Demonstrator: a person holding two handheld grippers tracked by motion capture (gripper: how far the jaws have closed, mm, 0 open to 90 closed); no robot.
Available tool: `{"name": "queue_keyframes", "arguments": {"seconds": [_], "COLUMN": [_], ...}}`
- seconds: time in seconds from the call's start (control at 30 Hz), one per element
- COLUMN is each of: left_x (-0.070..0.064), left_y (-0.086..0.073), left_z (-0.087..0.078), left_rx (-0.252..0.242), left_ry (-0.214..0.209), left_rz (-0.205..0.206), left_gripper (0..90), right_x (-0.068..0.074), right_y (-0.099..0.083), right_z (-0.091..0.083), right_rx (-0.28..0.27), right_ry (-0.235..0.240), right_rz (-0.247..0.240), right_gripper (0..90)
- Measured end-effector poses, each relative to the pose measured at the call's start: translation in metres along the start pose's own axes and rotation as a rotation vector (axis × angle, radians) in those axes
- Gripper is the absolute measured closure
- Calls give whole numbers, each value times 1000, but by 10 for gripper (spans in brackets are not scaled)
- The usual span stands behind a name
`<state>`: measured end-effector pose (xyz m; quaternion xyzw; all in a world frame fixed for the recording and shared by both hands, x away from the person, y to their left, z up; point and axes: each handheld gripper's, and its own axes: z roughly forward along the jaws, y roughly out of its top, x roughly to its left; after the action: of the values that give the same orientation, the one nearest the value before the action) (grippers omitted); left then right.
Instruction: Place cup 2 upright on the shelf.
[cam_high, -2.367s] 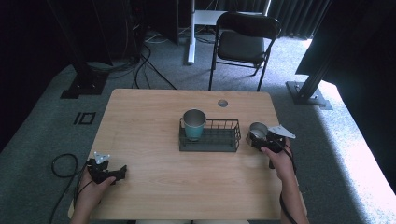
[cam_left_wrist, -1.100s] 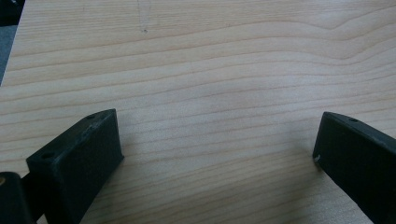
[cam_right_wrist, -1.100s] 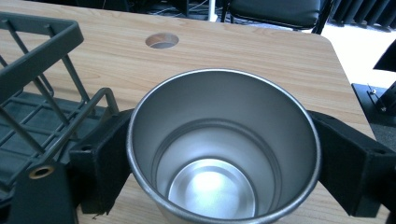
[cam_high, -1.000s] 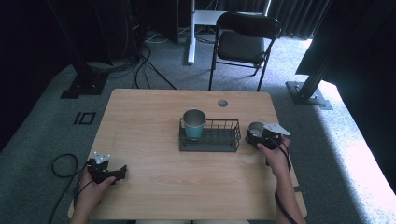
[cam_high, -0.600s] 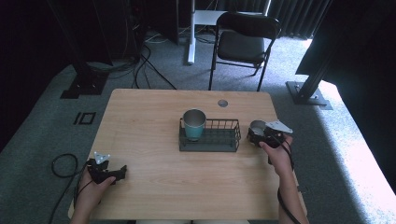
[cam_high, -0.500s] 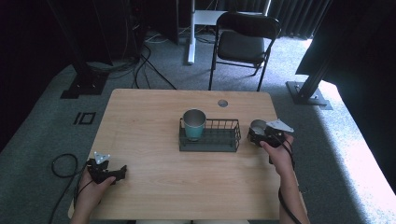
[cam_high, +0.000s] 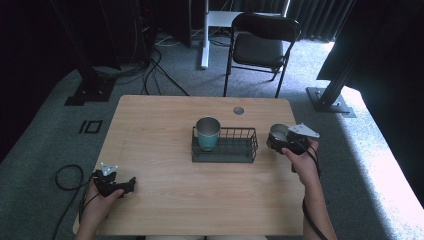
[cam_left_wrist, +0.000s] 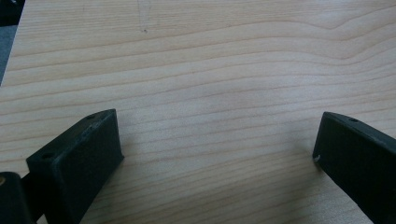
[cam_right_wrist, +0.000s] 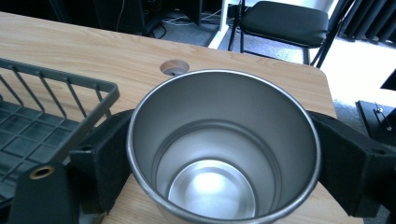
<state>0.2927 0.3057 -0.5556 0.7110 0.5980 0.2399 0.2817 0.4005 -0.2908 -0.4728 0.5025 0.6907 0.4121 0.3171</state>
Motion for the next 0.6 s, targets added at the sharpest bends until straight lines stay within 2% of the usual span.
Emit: {"name": "queue_keyframes", "arguments": {"seconds": [0.6], "left_x": [0], "left_y": [0], "left_z": [0], "left_rx": [0], "left_ry": [0], "left_rz": [0], "left_gripper": [16], "right_x": [10], "right_y": [27], "right_z": [-11], "right_rx": [-30], "right_ry": [47], "right_rz": [-45], "right_gripper": [131]}}
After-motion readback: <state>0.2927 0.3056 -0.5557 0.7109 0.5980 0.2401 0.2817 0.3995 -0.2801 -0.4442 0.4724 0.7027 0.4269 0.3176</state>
